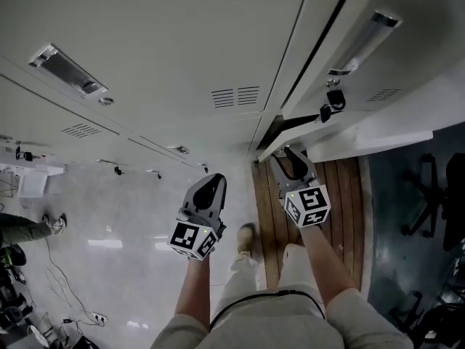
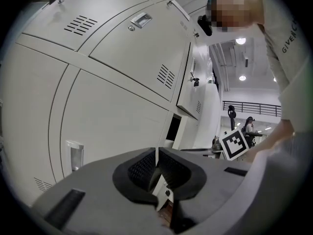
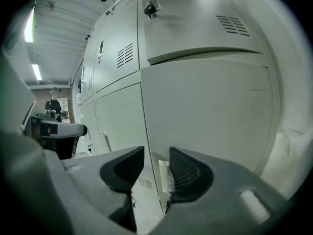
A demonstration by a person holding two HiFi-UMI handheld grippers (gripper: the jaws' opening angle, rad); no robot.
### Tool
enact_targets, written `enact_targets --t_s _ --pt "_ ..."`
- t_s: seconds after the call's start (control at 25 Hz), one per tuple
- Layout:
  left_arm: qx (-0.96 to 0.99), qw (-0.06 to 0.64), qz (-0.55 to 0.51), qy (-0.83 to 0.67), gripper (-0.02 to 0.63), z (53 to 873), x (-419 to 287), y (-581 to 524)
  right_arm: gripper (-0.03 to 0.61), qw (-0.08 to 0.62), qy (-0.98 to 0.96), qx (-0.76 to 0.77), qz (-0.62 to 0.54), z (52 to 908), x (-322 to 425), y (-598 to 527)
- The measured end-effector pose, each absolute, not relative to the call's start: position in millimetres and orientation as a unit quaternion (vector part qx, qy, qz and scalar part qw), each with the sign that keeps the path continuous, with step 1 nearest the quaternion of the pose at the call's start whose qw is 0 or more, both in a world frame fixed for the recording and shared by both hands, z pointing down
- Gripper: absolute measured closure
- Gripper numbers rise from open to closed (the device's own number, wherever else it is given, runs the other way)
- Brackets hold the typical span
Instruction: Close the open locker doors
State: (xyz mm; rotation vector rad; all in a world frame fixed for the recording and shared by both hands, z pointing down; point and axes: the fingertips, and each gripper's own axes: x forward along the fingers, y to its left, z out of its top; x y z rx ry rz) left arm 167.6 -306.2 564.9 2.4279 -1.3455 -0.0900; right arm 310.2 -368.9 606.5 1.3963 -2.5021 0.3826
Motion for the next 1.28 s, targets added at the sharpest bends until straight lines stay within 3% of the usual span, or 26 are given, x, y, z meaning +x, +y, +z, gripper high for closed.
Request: enact_targets --t_s 1.28 --pt "0.844 0.195 -0.033 -0.499 0.597 582 131 -285 0.42 0.127 -0.874 0.455 0.115 610 296 -415"
